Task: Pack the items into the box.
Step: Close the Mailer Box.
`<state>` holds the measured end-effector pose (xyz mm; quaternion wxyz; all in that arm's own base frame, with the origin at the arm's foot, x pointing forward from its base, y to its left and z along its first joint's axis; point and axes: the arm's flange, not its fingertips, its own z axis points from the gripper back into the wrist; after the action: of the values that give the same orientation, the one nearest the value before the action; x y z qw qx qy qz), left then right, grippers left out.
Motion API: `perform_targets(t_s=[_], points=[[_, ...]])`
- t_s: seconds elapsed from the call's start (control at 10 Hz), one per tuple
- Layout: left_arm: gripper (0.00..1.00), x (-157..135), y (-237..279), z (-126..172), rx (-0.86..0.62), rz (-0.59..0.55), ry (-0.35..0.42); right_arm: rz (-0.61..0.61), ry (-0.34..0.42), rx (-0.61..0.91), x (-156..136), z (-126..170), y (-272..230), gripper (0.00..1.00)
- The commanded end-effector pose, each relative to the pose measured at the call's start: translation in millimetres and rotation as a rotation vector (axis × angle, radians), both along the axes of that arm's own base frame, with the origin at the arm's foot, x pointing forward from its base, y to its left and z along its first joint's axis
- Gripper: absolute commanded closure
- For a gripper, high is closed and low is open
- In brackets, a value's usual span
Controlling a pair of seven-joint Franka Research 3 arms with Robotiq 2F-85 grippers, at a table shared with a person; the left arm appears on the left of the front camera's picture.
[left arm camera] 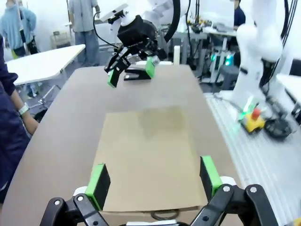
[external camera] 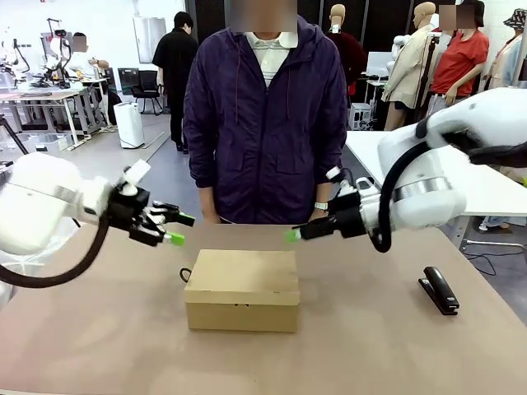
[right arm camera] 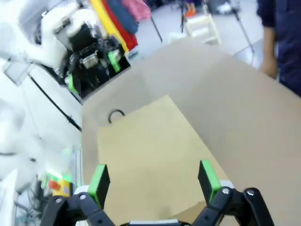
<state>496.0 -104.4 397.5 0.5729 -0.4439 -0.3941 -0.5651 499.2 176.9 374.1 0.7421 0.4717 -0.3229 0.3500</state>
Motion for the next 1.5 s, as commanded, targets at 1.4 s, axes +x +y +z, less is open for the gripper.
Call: perform_targets(t_s=[1.4], points=[[0.0,-64,217,17,0.034,0.362,1.015,-0.448,0.61,0.349,-105,60,-267,0.0]])
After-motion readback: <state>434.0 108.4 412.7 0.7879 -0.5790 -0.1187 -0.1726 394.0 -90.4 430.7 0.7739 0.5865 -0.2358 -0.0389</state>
